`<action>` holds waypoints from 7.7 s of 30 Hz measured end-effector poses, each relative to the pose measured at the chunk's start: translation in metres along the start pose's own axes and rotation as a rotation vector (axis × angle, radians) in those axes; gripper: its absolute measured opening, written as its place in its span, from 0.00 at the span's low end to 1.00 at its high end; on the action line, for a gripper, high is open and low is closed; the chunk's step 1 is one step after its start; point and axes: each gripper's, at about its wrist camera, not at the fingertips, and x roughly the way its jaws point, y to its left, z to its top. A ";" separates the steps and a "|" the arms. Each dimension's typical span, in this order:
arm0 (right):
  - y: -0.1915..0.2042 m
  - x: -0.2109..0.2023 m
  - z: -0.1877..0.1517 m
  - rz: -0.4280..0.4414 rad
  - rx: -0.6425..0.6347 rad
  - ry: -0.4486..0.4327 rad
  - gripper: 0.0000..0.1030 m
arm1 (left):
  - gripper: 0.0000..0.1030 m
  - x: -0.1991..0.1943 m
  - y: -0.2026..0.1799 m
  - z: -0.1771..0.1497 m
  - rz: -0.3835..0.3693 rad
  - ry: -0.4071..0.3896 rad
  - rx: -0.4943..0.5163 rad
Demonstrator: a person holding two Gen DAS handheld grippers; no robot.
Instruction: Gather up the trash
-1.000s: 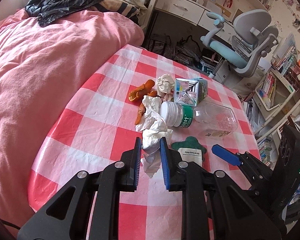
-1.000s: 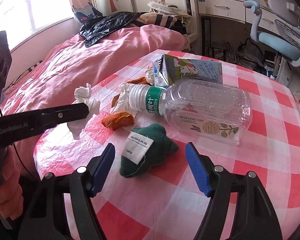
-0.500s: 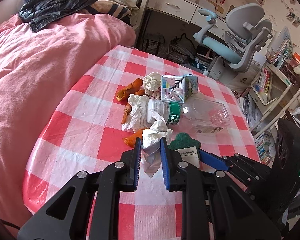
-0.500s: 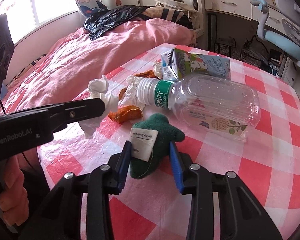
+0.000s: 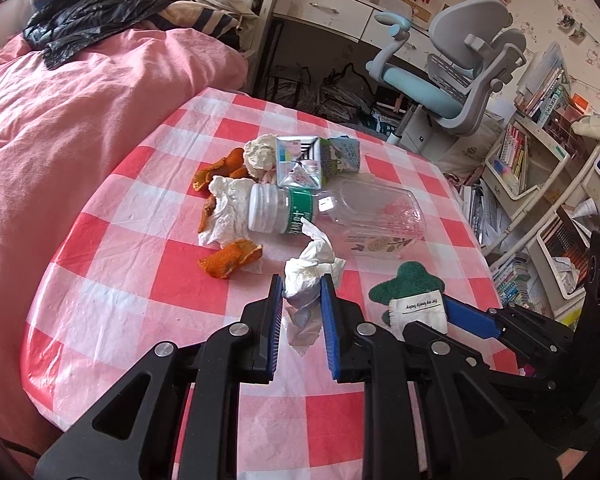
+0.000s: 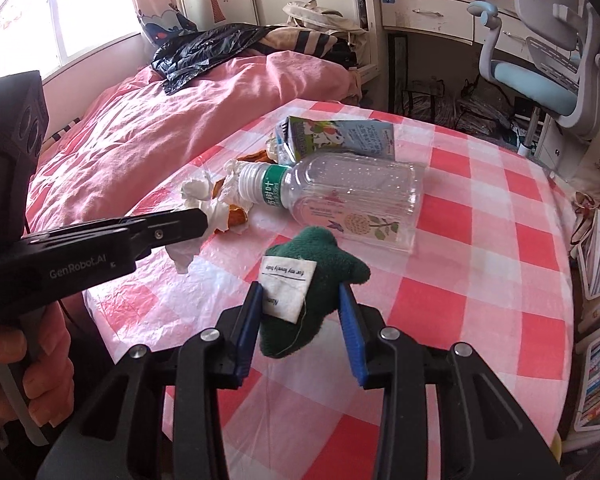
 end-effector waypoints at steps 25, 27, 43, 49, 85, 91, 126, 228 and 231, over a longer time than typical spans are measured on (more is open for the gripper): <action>-0.197 -0.103 -0.134 -0.399 0.186 0.243 0.45 | 0.17 0.012 -0.223 -0.065 -0.341 0.090 0.296; -0.214 -0.109 -0.141 -0.392 0.259 0.233 0.47 | 0.17 0.018 -0.247 -0.073 -0.372 0.109 0.317; -0.240 -0.177 -0.125 -0.427 0.469 -0.173 0.69 | 0.74 0.070 -0.358 -0.125 -0.393 0.241 0.443; -0.228 -0.170 -0.113 -0.413 0.419 -0.192 0.74 | 0.82 0.033 -0.299 -0.082 -0.308 0.125 0.428; -0.095 -0.054 -0.027 -0.331 0.021 -0.083 0.86 | 0.91 -0.015 -0.028 0.017 0.023 -0.067 0.067; -0.084 -0.044 -0.024 -0.325 -0.018 -0.065 0.86 | 0.91 -0.013 -0.027 0.016 0.016 -0.053 0.073; -0.063 -0.031 -0.025 -0.304 -0.131 -0.031 0.87 | 0.91 -0.005 -0.027 0.018 0.022 -0.027 0.086; -0.049 0.001 -0.020 -0.034 -0.069 0.172 0.53 | 0.22 0.054 -0.013 0.000 0.041 0.241 0.259; -0.047 0.002 -0.019 -0.041 -0.066 0.162 0.53 | 0.22 0.050 -0.012 0.006 0.043 0.216 0.218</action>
